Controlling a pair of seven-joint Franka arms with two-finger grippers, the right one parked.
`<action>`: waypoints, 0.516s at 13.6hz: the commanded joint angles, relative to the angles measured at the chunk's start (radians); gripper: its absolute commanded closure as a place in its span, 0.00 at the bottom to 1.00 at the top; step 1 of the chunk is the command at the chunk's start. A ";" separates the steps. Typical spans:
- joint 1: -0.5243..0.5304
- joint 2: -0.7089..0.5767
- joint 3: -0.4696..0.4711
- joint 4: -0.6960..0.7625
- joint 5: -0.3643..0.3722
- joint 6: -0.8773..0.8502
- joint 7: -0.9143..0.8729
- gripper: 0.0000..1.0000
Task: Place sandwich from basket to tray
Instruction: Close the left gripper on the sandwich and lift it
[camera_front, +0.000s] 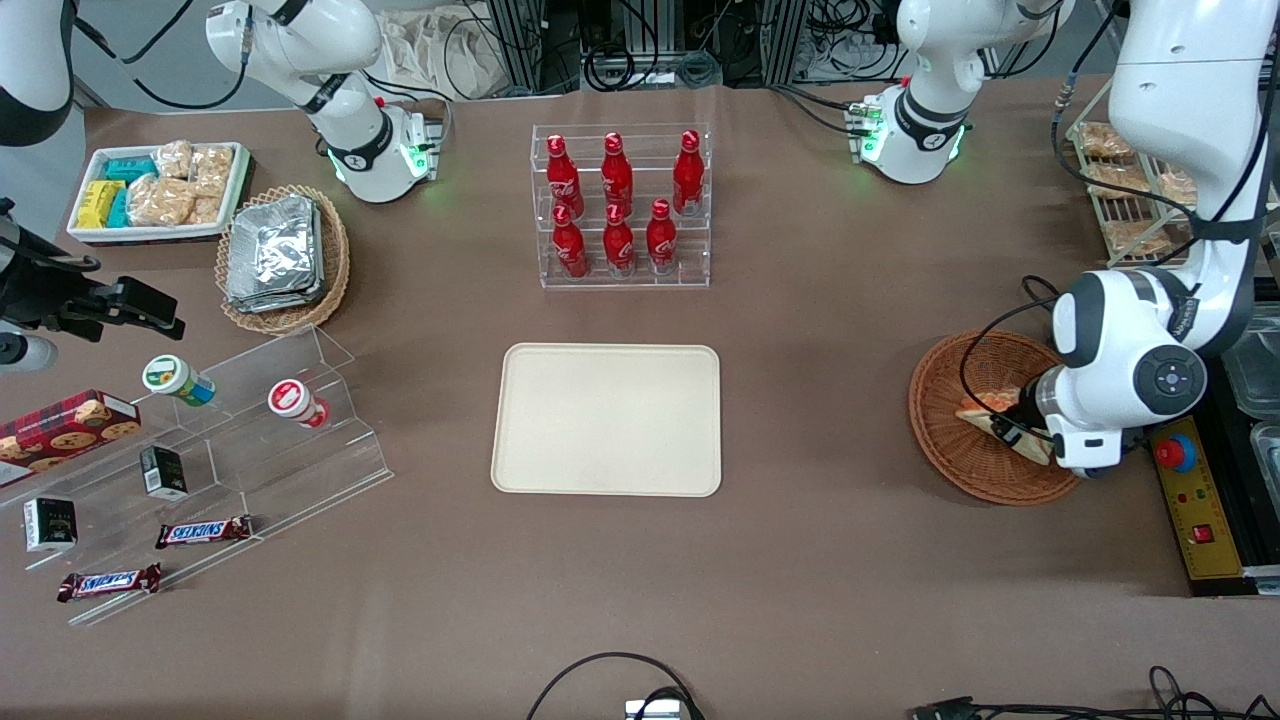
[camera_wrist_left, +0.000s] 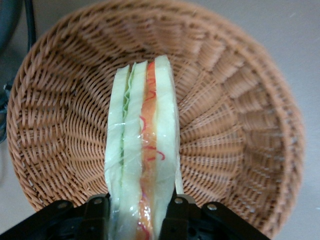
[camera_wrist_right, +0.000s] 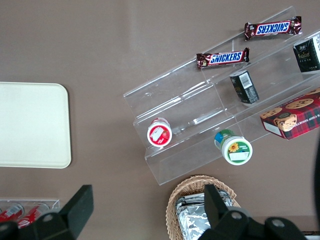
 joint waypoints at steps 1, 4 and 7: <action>-0.007 -0.019 -0.008 0.075 0.003 -0.065 0.003 1.00; -0.048 -0.005 -0.025 0.223 0.003 -0.198 0.064 1.00; -0.114 0.010 -0.025 0.342 0.001 -0.338 0.175 1.00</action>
